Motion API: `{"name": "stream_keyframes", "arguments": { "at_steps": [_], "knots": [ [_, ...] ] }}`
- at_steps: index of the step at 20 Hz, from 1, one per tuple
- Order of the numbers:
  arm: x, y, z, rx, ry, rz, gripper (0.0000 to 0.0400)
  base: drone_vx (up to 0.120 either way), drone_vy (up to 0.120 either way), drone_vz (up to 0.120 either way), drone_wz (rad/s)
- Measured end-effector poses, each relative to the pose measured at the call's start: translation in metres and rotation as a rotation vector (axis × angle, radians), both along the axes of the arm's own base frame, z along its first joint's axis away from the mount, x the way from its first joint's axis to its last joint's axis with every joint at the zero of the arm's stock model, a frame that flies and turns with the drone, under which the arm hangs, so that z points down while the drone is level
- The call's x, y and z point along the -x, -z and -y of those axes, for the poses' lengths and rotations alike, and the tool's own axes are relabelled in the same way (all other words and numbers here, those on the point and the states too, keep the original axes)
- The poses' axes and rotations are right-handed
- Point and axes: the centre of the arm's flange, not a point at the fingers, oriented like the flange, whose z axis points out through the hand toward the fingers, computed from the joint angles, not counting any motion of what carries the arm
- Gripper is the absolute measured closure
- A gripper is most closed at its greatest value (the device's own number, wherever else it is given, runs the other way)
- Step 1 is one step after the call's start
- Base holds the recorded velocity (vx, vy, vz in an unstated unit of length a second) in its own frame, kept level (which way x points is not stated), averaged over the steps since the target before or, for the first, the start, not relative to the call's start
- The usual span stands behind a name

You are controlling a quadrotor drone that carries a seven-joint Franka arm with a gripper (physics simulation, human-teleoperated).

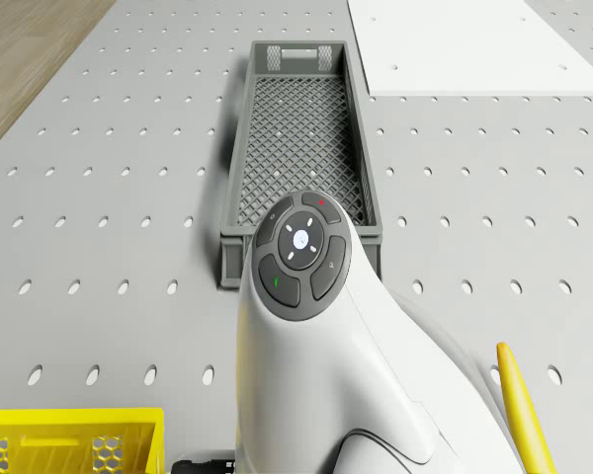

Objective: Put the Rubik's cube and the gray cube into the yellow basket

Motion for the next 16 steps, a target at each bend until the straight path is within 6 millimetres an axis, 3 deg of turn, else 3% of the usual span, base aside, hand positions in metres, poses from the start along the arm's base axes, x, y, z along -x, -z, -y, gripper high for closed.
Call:
{"name": "stream_keyframes", "arguments": {
  "at_steps": [7,11,16],
  "knots": [
    [0.0000,0.0000,0.0000,0.000,0.000,0.000,0.0000,0.000,-0.120,0.000,0.000],
    [0.0000,0.0000,0.0000,0.000,0.000,0.000,0.0000,0.000,-0.120,-0.110,0.000],
    [0.0000,0.0000,0.0000,0.000,0.000,0.000,0.0000,0.000,-0.008,-0.120,0.000]
  ]
}}
